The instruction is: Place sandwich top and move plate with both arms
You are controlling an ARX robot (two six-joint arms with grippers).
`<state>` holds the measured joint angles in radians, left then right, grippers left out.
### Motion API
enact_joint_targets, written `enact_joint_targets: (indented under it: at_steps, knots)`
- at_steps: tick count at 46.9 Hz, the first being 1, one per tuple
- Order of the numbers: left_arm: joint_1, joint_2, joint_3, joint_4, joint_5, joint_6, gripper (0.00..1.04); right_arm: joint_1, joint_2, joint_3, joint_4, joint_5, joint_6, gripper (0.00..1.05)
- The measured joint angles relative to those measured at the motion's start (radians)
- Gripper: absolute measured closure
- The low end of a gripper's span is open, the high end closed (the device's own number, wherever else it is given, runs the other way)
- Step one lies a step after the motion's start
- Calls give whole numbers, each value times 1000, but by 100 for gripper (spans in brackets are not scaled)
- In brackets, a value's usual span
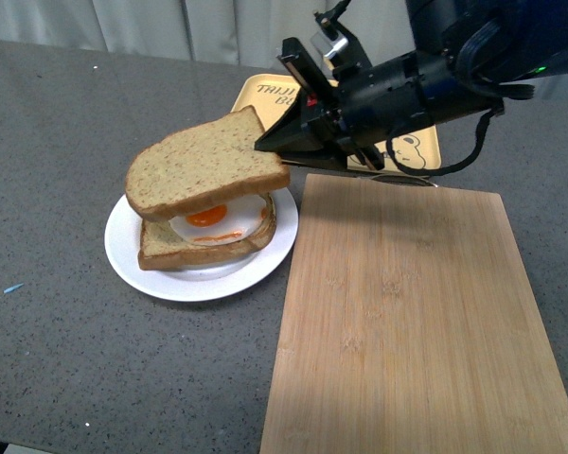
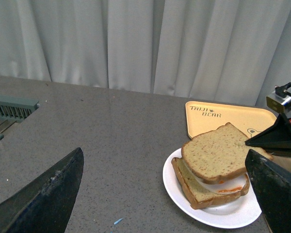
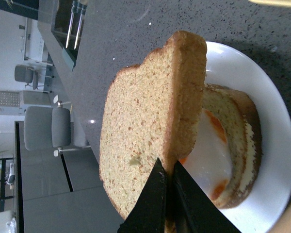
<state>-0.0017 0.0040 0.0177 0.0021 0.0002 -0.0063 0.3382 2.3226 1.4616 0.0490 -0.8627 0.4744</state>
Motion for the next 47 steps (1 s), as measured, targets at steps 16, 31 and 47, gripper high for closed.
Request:
enact_joint_targets:
  at_steps: [16, 31, 47]
  knots:
    - [0, 0, 0, 0, 0, 0, 7, 10, 64, 35, -7, 42, -17, 85]
    - [0, 0, 0, 0, -1, 0, 7, -36, -86, -222, 410, 520, -171, 47]
    - [0, 0, 0, -1, 0, 0, 7, -143, -458, -911, 1280, 1064, -464, 104]
